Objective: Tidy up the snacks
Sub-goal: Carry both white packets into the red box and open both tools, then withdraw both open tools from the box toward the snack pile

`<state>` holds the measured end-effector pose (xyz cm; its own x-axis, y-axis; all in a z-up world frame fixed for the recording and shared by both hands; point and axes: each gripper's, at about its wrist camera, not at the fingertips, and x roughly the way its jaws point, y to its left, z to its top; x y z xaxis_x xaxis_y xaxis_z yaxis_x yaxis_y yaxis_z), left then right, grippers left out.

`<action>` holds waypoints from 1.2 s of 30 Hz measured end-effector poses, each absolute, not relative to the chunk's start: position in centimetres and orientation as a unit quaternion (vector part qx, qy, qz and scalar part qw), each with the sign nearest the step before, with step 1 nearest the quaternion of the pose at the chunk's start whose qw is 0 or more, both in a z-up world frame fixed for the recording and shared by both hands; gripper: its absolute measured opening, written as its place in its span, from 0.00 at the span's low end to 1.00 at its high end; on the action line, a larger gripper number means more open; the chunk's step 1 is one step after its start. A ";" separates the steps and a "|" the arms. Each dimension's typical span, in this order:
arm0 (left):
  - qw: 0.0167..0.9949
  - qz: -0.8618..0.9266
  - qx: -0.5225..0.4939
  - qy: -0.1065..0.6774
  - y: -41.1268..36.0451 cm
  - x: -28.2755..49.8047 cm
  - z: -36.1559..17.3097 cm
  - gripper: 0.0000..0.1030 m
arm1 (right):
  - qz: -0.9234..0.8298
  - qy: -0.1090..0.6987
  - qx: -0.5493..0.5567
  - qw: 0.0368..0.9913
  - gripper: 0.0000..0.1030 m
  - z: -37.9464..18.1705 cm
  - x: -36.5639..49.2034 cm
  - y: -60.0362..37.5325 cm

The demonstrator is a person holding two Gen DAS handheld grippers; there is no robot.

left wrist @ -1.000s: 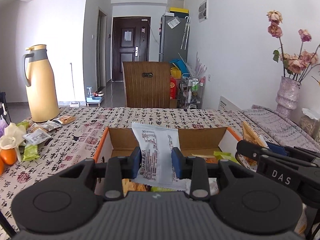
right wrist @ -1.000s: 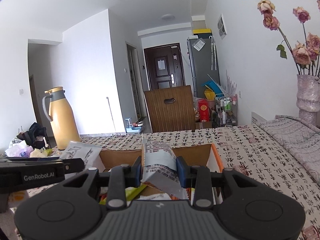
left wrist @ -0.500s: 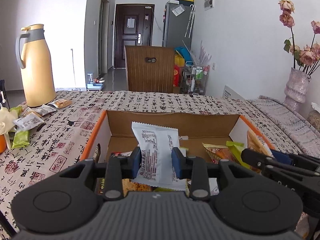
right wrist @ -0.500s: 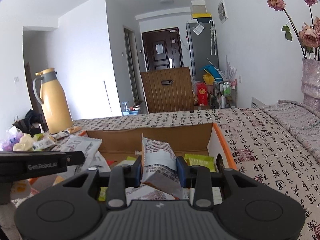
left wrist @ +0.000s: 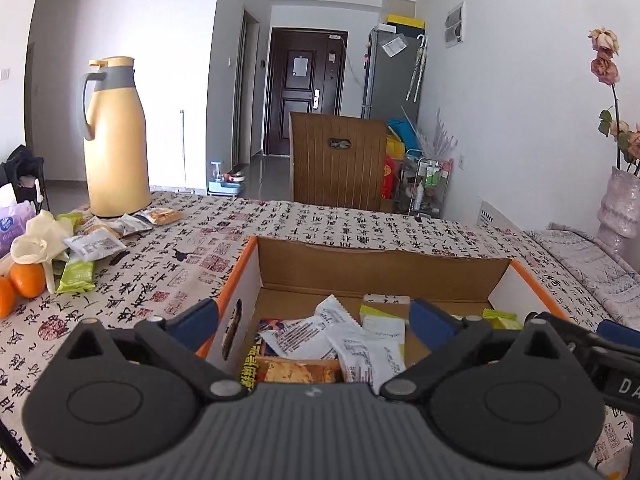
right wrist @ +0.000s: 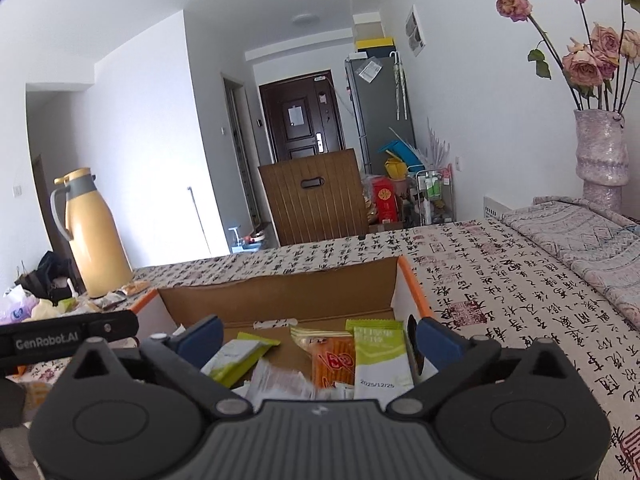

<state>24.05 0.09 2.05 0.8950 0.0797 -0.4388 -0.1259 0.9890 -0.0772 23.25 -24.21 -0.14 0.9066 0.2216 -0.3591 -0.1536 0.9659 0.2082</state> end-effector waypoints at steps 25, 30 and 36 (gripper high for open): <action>0.970 0.064 -0.044 0.230 -0.9 21.3 4.3 1.00 | 0.103 0.158 0.071 0.980 1.00 3.3 18.9 -24.5; 0.969 0.065 -0.043 0.232 -1.1 19.3 4.5 1.00 | 0.105 0.161 0.070 0.979 1.00 3.3 16.7 -24.9; 0.966 0.065 -0.040 0.245 -1.4 16.9 3.9 1.00 | 0.105 0.175 0.068 0.977 1.00 2.4 14.2 -25.7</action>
